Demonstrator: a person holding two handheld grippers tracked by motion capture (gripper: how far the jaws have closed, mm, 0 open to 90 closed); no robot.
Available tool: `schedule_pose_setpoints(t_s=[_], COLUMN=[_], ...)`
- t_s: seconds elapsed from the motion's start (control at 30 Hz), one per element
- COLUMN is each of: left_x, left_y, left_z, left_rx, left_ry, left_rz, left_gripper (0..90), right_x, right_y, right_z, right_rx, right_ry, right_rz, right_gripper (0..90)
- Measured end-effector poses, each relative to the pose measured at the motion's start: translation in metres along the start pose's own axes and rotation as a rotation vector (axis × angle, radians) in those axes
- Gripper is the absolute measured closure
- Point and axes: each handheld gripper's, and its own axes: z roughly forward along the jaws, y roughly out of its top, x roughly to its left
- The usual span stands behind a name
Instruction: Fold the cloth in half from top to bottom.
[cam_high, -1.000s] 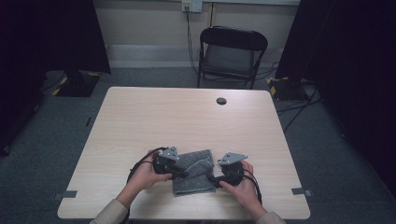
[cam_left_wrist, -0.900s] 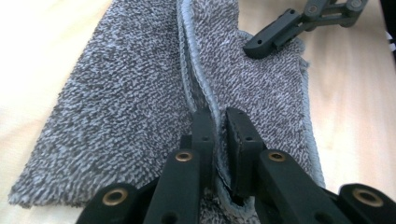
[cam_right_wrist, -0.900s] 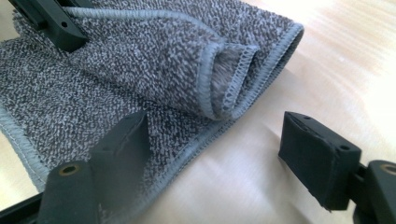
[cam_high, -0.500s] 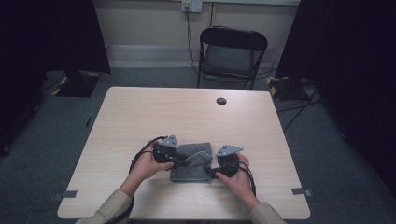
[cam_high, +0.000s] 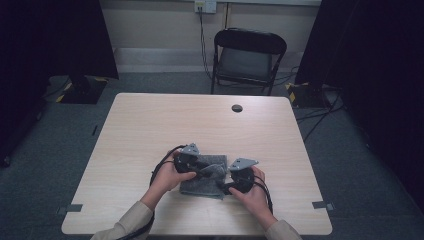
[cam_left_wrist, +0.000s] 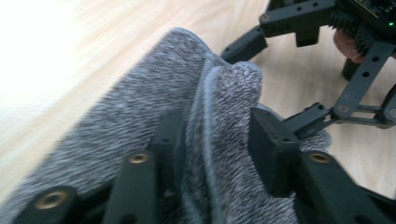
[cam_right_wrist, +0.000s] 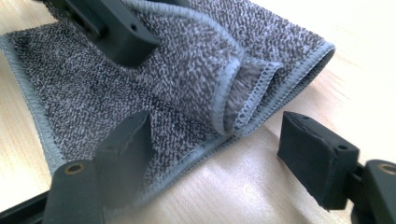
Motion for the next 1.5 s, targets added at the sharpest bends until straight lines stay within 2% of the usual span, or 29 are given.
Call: schedule_pose_setpoints(t_s=[0.07, 0.17, 0.23, 0.3, 0.47, 0.5, 0.53, 0.6, 0.67, 0.77, 0.9, 1.0, 1.23, 1.33, 1.5], left_x=[-0.004, -0.010, -0.015, -0.018, -0.023, -0.024, -0.025, -0.025, -0.023, -0.019, -0.011, -0.002, 0.013, 0.014, 0.005], left_y=[0.002, 0.005, 0.007, 0.008, 0.001, -0.001, -0.004, -0.006, -0.006, -0.001, 0.003, 0.004, 0.000, -0.003, -0.003], left_z=[0.000, -0.007, -0.013, -0.019, -0.025, -0.023, -0.022, -0.019, -0.021, -0.026, -0.030, -0.031, -0.019, -0.010, -0.004], left_rx=[0.021, 0.028, 0.022, 0.018, 0.007, 0.007, 0.013, -0.001, -0.032, -0.069, -0.075, -0.081, -0.068, -0.045, -0.044], left_ry=[-0.028, -0.066, -0.069, -0.073, -0.072, -0.072, -0.059, -0.043, -0.035, -0.020, 0.011, 0.041, 0.075, 0.062, -0.027], left_rz=[0.014, 0.041, 0.066, 0.072, 0.066, 0.059, 0.059, 0.054, 0.045, 0.048, 0.044, 0.022, 0.003, 0.000, 0.017], left_gripper=[75.2, 85.3, 86.4, 87.3, 87.1, 86.0, 80.7, 59.5, 60.9, 56.6, 55.4, 55.3, 56.2, 56.4, 57.3], right_x=[0.000, 0.000, -0.001, -0.001, 0.000, 0.000, 0.000, 0.000, 0.000, 0.000, -0.001, -0.001, 0.000, 0.000, 0.000], right_y=[0.000, 0.000, 0.000, 0.000, 0.000, 0.000, 0.000, 0.000, 0.000, 0.000, 0.000, 0.000, 0.000, 0.000, 0.000], right_z=[0.000, 0.000, 0.000, 0.000, 0.000, 0.000, 0.000, 0.000, 0.000, 0.000, 0.001, 0.000, 0.000, 0.000, 0.000], right_rx=[0.001, 0.001, 0.001, 0.002, 0.001, 0.001, 0.002, 0.001, 0.002, 0.003, 0.003, 0.003, 0.003, 0.002, 0.002], right_ry=[0.001, 0.001, 0.003, 0.003, 0.002, 0.002, 0.001, 0.002, 0.002, 0.002, 0.002, 0.002, 0.001, -0.001, 0.001], right_rz=[0.002, 0.003, 0.004, 0.005, 0.003, 0.005, 0.004, 0.004, 0.004, 0.004, 0.002, 0.002, -0.001, -0.003, -0.002], right_gripper=[25.1, 25.0, 24.9, 24.9, 25.0, 24.9, 24.9, 24.9, 24.9, 24.8, 24.5, 24.6, 24.8, 25.1, 25.1])
